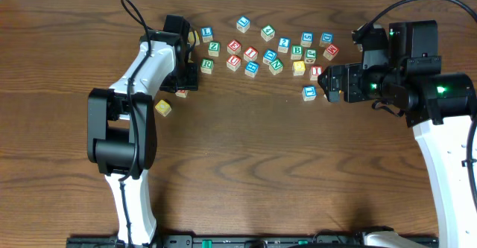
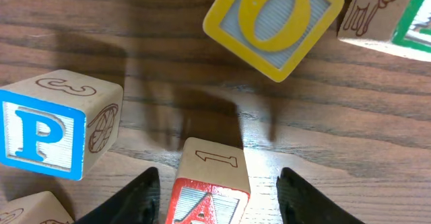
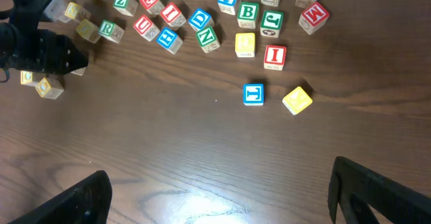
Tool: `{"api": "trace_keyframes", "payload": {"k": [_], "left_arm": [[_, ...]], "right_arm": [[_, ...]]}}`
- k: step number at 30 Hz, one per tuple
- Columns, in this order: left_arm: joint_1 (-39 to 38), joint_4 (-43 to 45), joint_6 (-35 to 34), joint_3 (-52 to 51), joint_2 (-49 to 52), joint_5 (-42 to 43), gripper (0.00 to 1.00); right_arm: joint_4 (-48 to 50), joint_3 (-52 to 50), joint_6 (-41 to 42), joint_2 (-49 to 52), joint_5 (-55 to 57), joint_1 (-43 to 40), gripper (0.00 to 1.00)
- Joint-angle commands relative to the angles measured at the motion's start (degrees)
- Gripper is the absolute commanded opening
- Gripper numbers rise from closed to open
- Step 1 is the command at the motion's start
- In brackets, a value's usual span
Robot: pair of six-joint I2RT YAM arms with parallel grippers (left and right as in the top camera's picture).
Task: Spell out AI2
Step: 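Close the left gripper on the red A block and lift it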
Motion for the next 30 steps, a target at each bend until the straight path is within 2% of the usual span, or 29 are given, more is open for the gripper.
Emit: {"api": "trace_keyframes", "payload": {"k": [1,6,9,19,30], "left_arm": [[-0.2,0.0,0.5,-1.4,0.8,-0.7,0.55],[-0.2,1.9,0.5,-3.5,0.8,-0.7,0.53],[-0.2,2.1,0.5,-3.6,0.8,-0.7,0.46],[-0.2,2.8,0.1,-3.4,0.6,-0.7,0.38],[-0.2,-0.6,-11.3,-3.4,-2.1,-0.4,0.32]], "right_arm": [[-0.1,1.1,-0.7,0.1,-0.3,-0.1,0.99],[-0.1,1.1,-0.7,0.1,-0.3,-0.1,0.99],[0.2,1.1,-0.7,0.1,-0.3,-0.1,0.99],[0.6,1.1,-0.7,0.1,-0.3,-0.1,0.99],[0.6,1.1,-0.7,0.1,-0.3,-0.1,0.99]]}}
